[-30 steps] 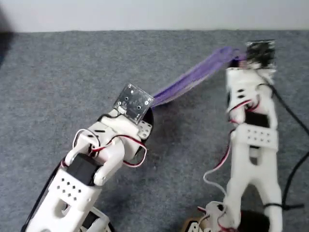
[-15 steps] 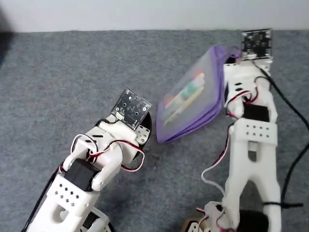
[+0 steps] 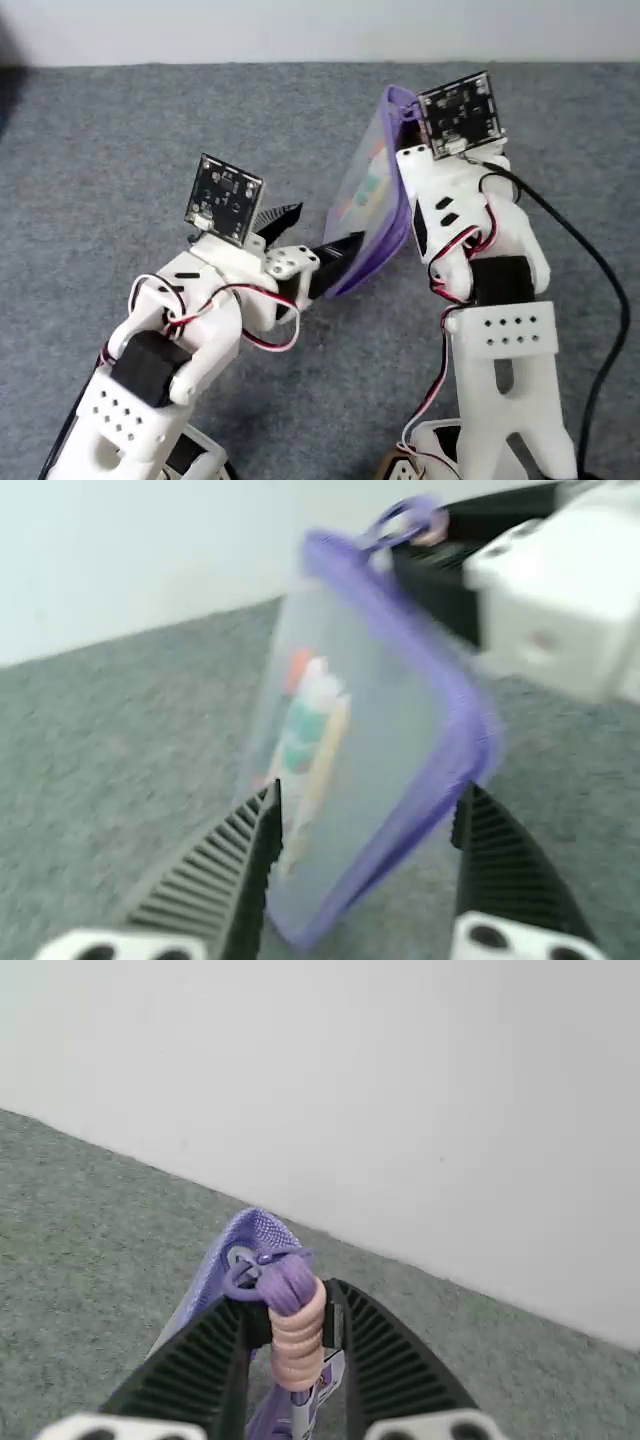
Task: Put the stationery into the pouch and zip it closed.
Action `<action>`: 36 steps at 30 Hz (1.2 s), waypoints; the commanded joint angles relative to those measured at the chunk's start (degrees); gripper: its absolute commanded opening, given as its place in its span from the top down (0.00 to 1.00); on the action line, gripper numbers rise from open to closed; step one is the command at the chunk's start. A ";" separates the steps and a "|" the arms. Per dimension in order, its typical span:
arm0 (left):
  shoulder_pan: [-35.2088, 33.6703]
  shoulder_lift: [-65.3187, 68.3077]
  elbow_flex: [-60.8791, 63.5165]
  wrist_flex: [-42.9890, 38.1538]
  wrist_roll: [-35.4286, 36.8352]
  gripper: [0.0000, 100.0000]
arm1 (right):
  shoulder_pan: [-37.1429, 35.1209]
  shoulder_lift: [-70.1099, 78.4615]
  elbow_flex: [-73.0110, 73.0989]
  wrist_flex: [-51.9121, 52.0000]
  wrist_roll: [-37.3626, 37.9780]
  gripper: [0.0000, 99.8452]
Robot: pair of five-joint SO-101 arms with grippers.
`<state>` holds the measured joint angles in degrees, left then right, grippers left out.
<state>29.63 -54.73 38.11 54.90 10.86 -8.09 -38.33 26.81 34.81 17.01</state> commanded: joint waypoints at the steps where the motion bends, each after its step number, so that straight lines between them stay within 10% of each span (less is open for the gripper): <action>1: 4.66 -1.32 -4.18 0.18 0.62 0.73 | -1.19 -2.51 -3.43 -0.13 0.88 0.99; 36: 1.49 2.73 7.08 -12.57 -1.76 0.89 | -7.43 -7.25 -9.58 14.55 0.44 0.99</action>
<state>31.21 -52.09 46.90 43.56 10.15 -15.03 -43.78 20.92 49.14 17.45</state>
